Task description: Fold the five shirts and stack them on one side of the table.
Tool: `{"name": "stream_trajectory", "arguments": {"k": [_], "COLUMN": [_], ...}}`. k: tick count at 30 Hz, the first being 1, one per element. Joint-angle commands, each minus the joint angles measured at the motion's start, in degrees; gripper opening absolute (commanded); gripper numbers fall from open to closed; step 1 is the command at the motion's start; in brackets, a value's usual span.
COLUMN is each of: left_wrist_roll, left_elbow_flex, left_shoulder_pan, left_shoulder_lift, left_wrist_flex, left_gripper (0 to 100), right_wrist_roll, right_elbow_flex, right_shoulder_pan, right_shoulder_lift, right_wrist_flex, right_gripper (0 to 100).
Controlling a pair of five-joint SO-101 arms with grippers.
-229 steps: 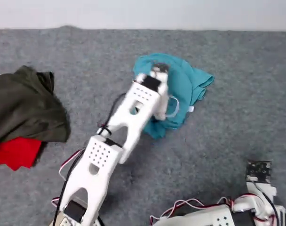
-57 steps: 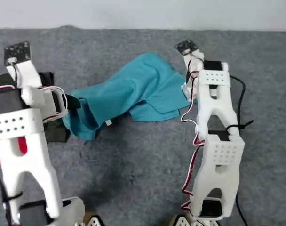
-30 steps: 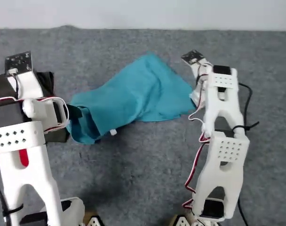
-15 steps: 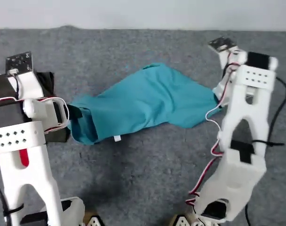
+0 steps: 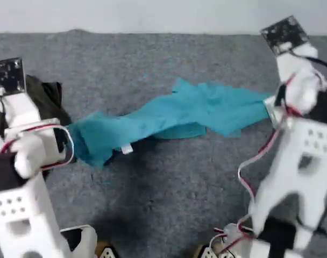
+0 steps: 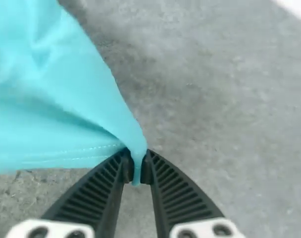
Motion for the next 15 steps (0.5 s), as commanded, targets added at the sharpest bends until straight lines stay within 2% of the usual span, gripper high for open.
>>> {"name": "stream_trajectory", "arguments": {"k": [1, 15], "left_wrist_roll": [-3.43, -4.92], "left_elbow_flex": [-2.07, -2.15], "left_shoulder_pan": [0.0, 0.18], "left_shoulder_lift": [-4.92, -13.27], "left_wrist_flex": [1.41, 1.41], "left_gripper": [1, 1], "right_wrist_roll": [0.35, 0.26], "right_elbow_flex": [3.52, 6.07], "right_shoulder_pan": [0.66, 0.84], "right_shoulder_lift": [-12.26, -43.56], "right_wrist_flex": [2.15, 2.15], "right_gripper": [0.9, 0.9]}}
